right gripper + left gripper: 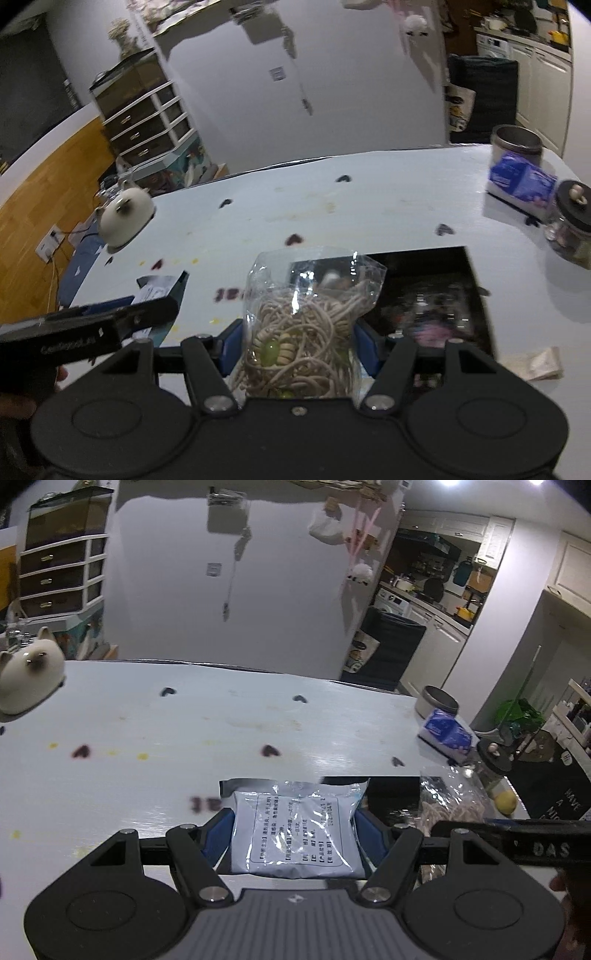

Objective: Organize soft objects
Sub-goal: 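Carry packet and bagged cord over the black box and lower them in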

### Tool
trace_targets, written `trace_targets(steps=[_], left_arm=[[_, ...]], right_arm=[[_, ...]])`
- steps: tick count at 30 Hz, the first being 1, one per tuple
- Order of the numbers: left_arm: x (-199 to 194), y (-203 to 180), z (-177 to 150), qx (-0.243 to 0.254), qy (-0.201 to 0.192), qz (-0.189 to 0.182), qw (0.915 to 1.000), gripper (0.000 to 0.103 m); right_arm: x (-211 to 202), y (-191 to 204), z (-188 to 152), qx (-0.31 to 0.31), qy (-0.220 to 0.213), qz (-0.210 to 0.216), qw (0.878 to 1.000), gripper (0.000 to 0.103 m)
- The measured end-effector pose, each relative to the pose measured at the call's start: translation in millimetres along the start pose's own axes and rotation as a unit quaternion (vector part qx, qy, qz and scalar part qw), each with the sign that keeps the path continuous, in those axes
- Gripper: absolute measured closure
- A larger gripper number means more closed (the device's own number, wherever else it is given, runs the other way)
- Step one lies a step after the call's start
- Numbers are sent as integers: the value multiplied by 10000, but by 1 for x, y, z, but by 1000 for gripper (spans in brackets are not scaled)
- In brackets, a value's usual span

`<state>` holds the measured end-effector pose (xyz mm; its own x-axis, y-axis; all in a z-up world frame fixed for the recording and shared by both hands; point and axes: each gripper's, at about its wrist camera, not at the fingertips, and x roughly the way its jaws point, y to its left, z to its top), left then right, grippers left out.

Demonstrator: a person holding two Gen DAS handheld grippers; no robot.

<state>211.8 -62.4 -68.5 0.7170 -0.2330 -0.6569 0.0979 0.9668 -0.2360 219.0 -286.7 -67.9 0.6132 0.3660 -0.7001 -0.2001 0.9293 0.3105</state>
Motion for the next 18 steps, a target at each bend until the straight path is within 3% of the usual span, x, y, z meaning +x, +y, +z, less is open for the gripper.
trace_targets(steps=[9,18], left_arm=[[18,-33,-9,-24,182,-150,9997,32],[20,-35,-12,-132,277,21,9995,32]], right_arm=[[19,-67,19,885,130,-114,9959,40],[69,-66,36,397,512,66,9979,38]])
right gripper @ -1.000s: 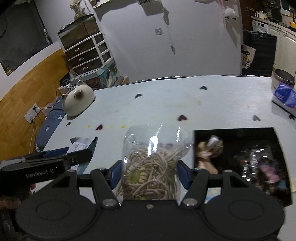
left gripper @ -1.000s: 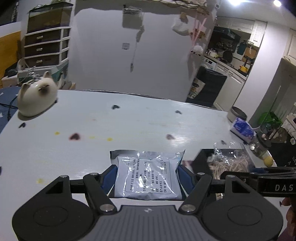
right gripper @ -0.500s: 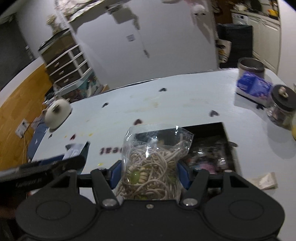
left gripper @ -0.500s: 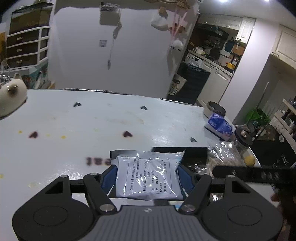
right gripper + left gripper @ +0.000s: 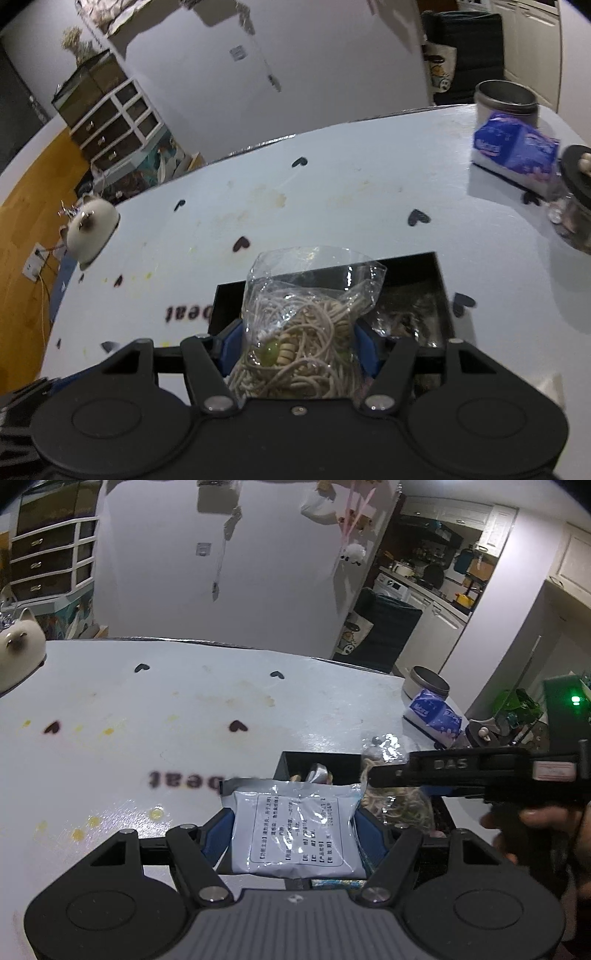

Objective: Organize soft objects
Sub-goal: 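Carry packet and bagged cord over the black box and lower them in, then open both tools to release the items into the box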

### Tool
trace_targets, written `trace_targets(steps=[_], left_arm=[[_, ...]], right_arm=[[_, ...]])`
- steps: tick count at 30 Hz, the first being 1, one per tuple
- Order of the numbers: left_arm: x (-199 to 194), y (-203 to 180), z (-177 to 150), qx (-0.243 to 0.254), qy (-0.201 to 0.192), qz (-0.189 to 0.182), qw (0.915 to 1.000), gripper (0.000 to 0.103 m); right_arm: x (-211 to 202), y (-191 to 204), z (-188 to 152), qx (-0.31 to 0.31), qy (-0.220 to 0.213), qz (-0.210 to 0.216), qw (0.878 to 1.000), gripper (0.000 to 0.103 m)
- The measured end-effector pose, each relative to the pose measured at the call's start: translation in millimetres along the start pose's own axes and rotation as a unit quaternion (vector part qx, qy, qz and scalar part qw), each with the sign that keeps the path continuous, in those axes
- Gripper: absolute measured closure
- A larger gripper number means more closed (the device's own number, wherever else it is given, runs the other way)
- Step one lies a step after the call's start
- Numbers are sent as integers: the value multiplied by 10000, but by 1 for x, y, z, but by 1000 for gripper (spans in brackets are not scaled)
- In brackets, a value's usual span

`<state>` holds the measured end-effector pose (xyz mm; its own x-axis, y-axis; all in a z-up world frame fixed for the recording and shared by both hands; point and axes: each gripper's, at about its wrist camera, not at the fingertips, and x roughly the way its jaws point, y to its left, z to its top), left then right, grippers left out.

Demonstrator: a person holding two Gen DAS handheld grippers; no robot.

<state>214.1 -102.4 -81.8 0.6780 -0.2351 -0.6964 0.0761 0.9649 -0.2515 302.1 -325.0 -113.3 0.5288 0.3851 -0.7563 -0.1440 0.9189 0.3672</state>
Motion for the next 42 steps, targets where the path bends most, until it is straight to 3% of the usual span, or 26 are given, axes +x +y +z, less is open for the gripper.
trace_targets(steps=[2,3,4,6,9,11,15,19,24,33,37,42], left_arm=[[1,1,-1,-35,29,12,10000,32],[1,1,-1,-36,49,-7,10000,32],[2,0,-1,-28,79,-50,10000,32],[5,-2,-1,13,139,-156,9998,31],[12,-7,-2,131,284,-371,9988,31],[16,-13,-2,232,374,-504,9978,31],[26,-28,-4,486,597,-843,9935,31],[39,-42,-7,673,911,-1072,9878,31],[57,-49,-9,607,1234,-1124,9841,31],[90,-47,-13,306,1477,-727,9859,30],[94,-51,-15,380,1336,-696,9879,23],[86,-50,-15,329,1271,-779,9883,6]], right_arm=[[11,2,2,-112,127,-20,9999,34],[15,3,3,-154,206,-19,9997,28],[17,4,4,-195,245,-27,9995,15],[15,5,4,-291,165,3,9994,11],[10,2,8,-284,112,47,9995,28],[7,-2,9,-260,113,167,9995,54],[6,3,5,-695,212,462,9963,60],[22,-1,0,-1007,491,200,9935,69],[36,-20,-5,-860,616,203,9942,72],[18,-30,-1,-566,421,360,9969,69],[-6,-35,-2,-364,230,550,9976,69],[-29,-36,-9,-265,182,770,9965,70]])
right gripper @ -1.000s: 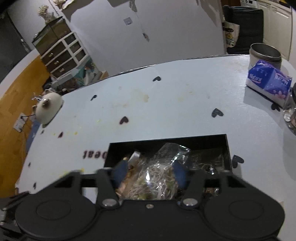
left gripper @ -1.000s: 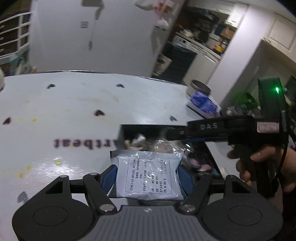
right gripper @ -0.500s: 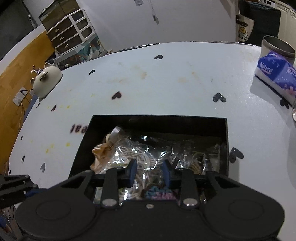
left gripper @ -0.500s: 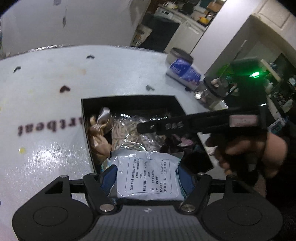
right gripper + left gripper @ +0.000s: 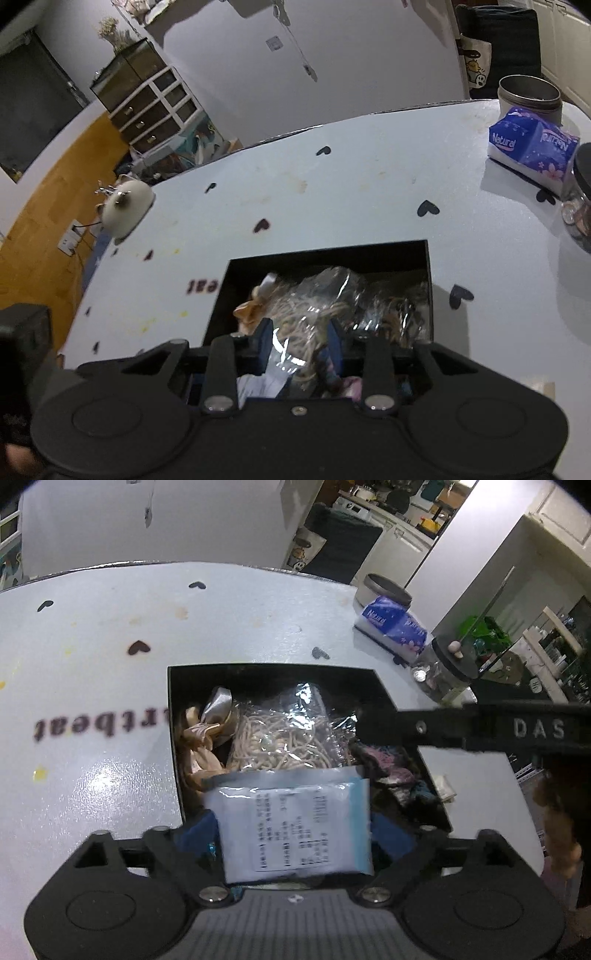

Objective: Organize soft objects
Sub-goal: 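Open both tools to release the items into the box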

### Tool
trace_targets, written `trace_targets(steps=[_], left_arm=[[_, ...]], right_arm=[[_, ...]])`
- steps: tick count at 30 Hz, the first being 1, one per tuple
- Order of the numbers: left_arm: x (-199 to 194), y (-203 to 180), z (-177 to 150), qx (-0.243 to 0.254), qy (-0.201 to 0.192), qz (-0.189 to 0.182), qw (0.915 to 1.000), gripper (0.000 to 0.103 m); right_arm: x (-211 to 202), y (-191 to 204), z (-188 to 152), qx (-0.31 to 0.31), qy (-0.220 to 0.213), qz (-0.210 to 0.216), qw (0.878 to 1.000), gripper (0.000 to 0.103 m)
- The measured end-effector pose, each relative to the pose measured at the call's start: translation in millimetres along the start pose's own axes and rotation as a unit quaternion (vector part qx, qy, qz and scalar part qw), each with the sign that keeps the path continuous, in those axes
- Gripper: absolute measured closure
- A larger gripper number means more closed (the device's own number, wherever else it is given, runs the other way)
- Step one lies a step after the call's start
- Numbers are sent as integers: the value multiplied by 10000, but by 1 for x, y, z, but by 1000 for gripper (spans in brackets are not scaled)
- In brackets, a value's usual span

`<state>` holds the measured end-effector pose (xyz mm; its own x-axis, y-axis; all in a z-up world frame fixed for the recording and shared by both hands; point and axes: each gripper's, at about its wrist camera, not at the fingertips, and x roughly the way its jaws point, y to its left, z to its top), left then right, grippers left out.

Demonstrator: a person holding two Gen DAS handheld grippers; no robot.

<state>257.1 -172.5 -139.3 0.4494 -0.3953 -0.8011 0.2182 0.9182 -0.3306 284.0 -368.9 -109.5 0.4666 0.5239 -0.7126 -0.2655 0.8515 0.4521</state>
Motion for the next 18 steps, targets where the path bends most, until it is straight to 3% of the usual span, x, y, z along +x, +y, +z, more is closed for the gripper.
trace_targets(steps=[9,13,18], left_arm=[[-30,-3,-12,38,-267,78,9996,0],[-44,3,-16,-88,-443,182,9988,0],[-67,8,-16,-170,-740,226,9969,0]], right_arm=[[-8,13,-14,-86,221,290,9993,82],[-12,20,-20,-127,177,279,9994,82],[-27,27,-24,-174,-146,158,9996,72]])
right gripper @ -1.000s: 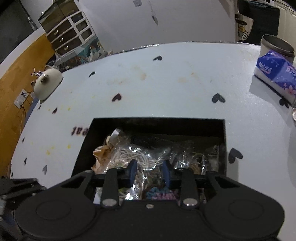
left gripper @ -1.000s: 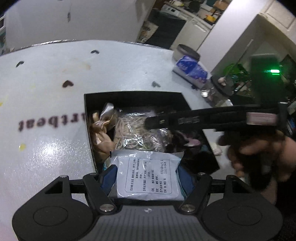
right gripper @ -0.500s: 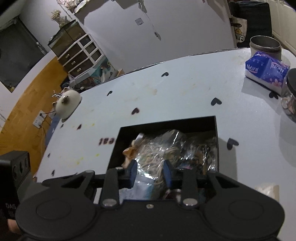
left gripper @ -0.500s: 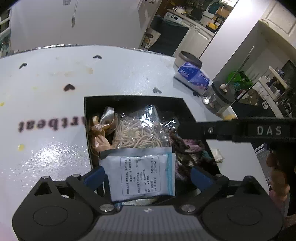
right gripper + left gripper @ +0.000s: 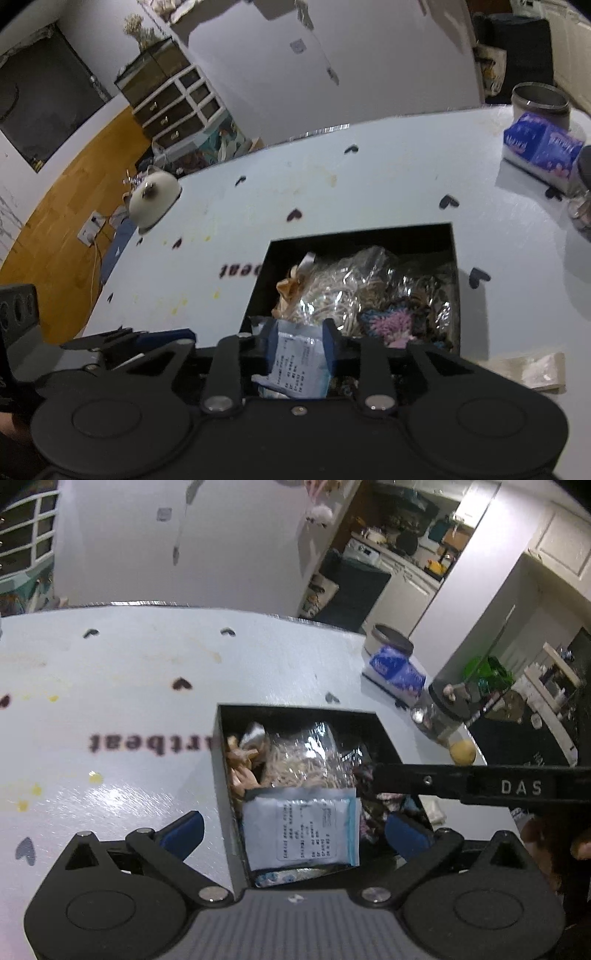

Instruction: Organize soft objects

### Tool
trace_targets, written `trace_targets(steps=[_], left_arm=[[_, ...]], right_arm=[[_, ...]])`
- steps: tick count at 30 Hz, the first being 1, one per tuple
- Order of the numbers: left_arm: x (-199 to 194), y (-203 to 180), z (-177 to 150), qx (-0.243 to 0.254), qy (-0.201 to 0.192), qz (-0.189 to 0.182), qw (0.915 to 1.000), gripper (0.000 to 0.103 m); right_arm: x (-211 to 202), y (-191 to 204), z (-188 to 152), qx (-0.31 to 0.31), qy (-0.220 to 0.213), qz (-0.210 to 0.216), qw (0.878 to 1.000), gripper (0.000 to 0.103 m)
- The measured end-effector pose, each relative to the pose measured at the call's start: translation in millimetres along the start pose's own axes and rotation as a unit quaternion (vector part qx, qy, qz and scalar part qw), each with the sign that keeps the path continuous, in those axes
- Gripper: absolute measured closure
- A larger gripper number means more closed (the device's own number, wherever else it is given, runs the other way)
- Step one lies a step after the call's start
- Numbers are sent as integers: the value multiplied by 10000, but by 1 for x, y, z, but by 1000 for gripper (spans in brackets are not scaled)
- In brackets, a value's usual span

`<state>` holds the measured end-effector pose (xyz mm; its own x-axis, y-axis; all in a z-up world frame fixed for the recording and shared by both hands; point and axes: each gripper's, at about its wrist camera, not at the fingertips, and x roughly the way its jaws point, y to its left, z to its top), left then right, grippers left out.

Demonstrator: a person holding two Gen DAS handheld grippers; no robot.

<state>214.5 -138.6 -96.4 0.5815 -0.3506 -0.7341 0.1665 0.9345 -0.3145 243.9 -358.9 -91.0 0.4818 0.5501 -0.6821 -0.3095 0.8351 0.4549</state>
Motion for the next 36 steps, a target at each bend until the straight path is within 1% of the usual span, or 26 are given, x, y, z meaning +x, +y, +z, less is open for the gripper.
trace_targets(steps=[3,5,7,12,14,16,19,22,25,26,31,36], left_arm=[[-15,4,1,-23,-176,-15,9998,0],[-23,7,2,-42,-270,-47,9996,0],[-32,11,2,-57,-338,-55,9994,0],[-53,21,0,8,-420,29,9991,0],[-61,26,-1,26,-444,33,9990,0],[-69,31,-2,44,-482,62,9988,0],[-79,36,-4,103,-531,98,9985,0],[-88,40,-8,194,-580,194,9979,0],[-94,42,-13,280,-596,299,9974,0],[-96,42,-15,308,-599,331,9972,0],[-104,40,-23,427,-674,431,9959,0],[-116,32,-30,531,-946,483,9929,0]], right_arm=[[-12,5,-3,9,-251,-139,9996,65],[-19,8,-7,32,-406,-237,9989,57],[-27,13,-11,36,-563,-343,9978,53],[-43,28,-23,56,-907,-641,9938,40],[-48,35,-28,57,-1050,-746,9917,32],[-52,41,-34,89,-1160,-845,9896,30],[-57,49,-43,128,-1321,-1041,9857,19],[-64,56,-52,151,-1514,-1207,9810,17],[-72,65,-62,139,-1714,-1321,9762,9],[-74,67,-64,123,-1768,-1362,9747,8],[-86,79,-79,55,-2026,-1569,9666,5],[-96,86,-92,-87,-2190,-1742,9600,2]])
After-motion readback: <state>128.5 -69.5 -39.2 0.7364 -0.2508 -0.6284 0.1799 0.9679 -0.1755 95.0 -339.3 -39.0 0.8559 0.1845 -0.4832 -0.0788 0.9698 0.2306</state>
